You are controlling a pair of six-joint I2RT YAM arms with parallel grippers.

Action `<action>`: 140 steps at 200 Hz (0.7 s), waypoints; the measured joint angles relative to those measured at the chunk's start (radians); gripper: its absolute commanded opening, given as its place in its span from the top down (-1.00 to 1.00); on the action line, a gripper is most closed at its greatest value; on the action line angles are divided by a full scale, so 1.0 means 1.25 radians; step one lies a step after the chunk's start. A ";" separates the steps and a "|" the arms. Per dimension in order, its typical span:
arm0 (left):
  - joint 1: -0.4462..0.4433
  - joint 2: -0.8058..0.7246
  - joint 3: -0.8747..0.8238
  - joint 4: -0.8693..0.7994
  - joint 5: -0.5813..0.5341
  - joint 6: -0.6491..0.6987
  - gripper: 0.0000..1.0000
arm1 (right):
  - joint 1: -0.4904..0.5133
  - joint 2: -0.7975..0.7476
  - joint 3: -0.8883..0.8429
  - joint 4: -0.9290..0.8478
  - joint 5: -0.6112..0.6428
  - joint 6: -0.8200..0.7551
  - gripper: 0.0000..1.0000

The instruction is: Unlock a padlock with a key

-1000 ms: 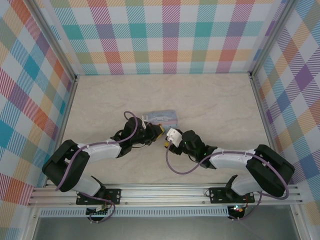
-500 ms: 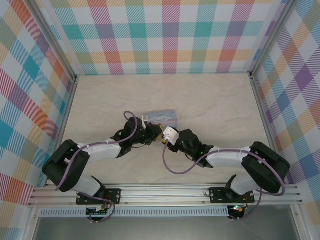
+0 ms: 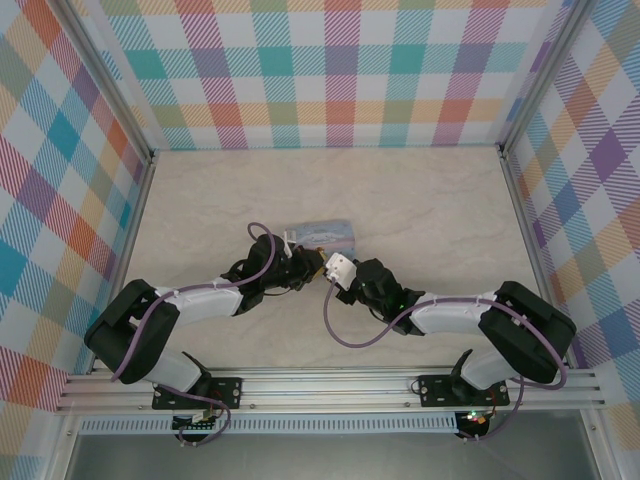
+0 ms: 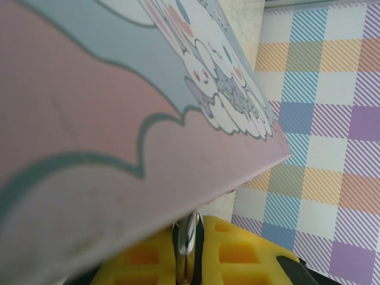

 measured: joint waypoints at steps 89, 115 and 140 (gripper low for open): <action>-0.003 0.000 0.000 0.001 -0.007 0.015 1.00 | -0.063 -0.012 0.001 -0.016 -0.152 0.185 1.00; -0.004 0.004 -0.005 0.029 -0.007 0.036 1.00 | -0.115 -0.013 0.001 -0.009 -0.264 0.305 1.00; -0.005 0.016 -0.014 0.080 0.001 0.049 1.00 | -0.161 -0.013 -0.006 0.011 -0.356 0.408 1.00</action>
